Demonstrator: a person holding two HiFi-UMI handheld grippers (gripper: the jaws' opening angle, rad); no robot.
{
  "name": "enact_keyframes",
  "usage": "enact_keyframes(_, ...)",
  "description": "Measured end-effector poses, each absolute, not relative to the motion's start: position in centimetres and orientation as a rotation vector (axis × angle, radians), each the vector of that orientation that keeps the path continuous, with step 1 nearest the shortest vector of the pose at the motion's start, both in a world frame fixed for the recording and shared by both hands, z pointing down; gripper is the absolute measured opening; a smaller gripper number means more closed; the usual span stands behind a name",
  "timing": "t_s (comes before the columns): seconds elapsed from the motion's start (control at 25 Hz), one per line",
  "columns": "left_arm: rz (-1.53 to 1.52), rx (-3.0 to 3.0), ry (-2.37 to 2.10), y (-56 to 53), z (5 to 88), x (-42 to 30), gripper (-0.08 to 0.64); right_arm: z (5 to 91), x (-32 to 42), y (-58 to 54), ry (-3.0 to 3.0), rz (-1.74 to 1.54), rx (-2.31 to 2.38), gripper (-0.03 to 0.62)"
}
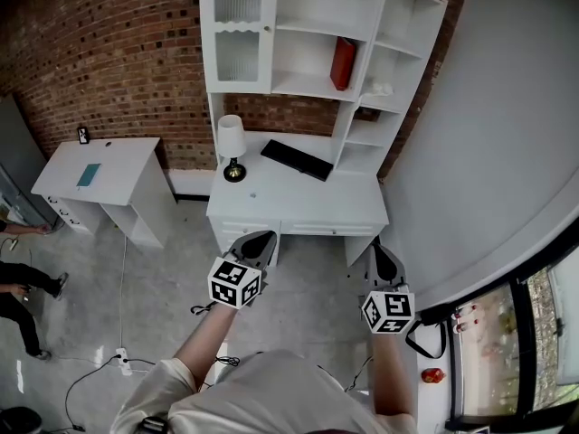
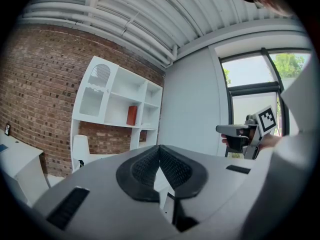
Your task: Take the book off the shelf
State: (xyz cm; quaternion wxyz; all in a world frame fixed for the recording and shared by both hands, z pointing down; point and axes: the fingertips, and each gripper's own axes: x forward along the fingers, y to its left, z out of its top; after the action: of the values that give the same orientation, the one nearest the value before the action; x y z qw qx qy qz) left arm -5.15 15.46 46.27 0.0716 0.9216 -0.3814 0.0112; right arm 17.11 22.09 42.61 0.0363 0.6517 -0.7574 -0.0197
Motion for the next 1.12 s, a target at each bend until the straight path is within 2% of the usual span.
enact_keyframes(0.2, 0.036, 2.762, -1.150, 15.7, 46.7, -5.9, -0.006, 42.5, 16.9, 22.3, -2.329, -0.057, 2.012, 0.037)
enact_keyframes(0.56, 0.037, 2.742, -1.156, 15.6, 47.1, -8.0, -0.006, 42.4, 15.2, 22.1, -2.308, -0.060, 2.027, 0.176)
enact_keyframes(1.12, 0.043, 2.734, -1.125, 15.5, 48.5, -10.4, -0.006, 43.7, 12.9, 22.3, -2.269, -0.045, 2.052, 0.261)
